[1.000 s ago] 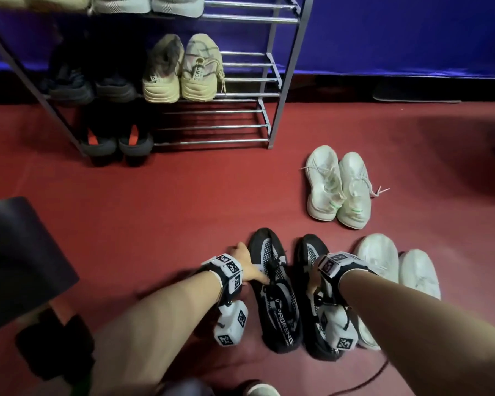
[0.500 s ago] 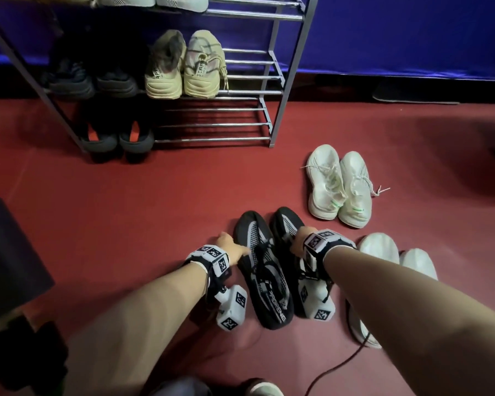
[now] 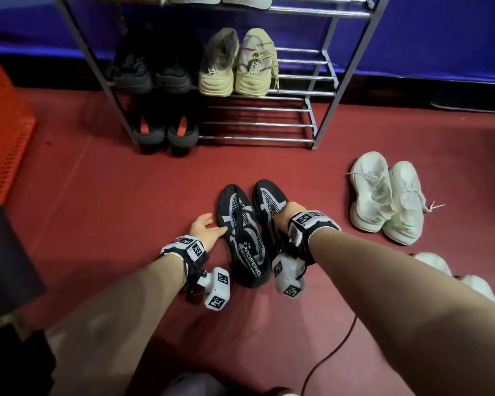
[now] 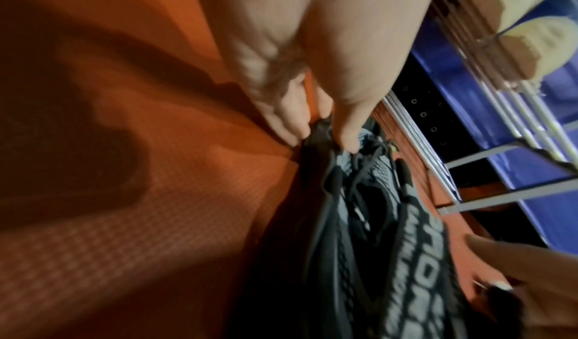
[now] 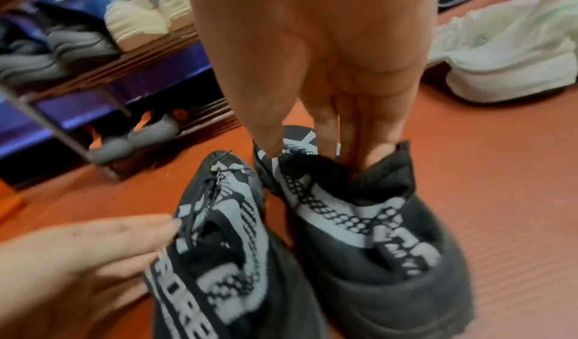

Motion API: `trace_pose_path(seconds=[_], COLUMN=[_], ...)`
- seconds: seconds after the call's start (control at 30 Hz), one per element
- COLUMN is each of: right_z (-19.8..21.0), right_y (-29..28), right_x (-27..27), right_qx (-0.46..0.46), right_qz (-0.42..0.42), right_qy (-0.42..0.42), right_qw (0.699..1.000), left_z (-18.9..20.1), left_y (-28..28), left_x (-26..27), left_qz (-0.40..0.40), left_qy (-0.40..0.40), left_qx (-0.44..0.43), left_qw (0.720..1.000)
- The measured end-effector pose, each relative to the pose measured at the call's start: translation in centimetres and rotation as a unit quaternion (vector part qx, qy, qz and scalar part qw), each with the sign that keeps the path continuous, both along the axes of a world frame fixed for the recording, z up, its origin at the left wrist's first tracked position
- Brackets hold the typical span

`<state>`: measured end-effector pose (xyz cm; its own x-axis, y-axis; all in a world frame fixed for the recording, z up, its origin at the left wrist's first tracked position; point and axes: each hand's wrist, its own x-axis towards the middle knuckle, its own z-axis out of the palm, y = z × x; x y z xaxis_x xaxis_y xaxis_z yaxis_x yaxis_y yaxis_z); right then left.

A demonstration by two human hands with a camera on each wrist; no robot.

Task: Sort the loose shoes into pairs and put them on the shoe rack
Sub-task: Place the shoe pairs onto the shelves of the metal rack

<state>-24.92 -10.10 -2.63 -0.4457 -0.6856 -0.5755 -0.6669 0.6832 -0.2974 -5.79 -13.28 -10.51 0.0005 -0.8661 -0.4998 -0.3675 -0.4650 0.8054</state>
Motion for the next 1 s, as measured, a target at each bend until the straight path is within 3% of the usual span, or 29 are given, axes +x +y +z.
trace_pose_path(seconds=[0.17,0.27,0.37,0.5,0.63,0.83,1.0], right_z=[2.3,2.5,1.8,1.0,0.0,0.0,-0.8], right_y=[3.3,3.9,3.2,2.2,2.0,1.9,2.4], right_x=[-0.1,-0.2,-0.4,0.3,1.4,1.5,2.6], right_qx=[0.084,0.095,0.112,0.091,0.058,0.026,0.05], right_qz=[0.079,0.089,0.128,0.104,0.089,0.031,0.074], right_qy=[0.043,0.063,0.086,0.067,0.119,-0.017,0.004], right_qw=[0.992,0.989,0.982,0.988,0.987,0.999,0.996], left_z=[0.2,0.5,0.2,-0.1,-0.1,-0.1,0.0], left_y=[1.8,2.8,2.8,2.6,3.0,3.5,3.5], left_x=[-0.8,-1.8,-2.4,-2.0,-1.7,-1.7,-1.5], left_qz=[-0.023,-0.042,-0.07,-0.072,-0.077,-0.068,-0.065], left_qy=[-0.021,-0.011,-0.033,-0.021,-0.014,0.024,0.054], left_qx=[0.028,0.079,0.072,0.1,0.079,0.077,0.084], left_qw=[0.999,0.996,0.994,0.992,0.994,0.994,0.993])
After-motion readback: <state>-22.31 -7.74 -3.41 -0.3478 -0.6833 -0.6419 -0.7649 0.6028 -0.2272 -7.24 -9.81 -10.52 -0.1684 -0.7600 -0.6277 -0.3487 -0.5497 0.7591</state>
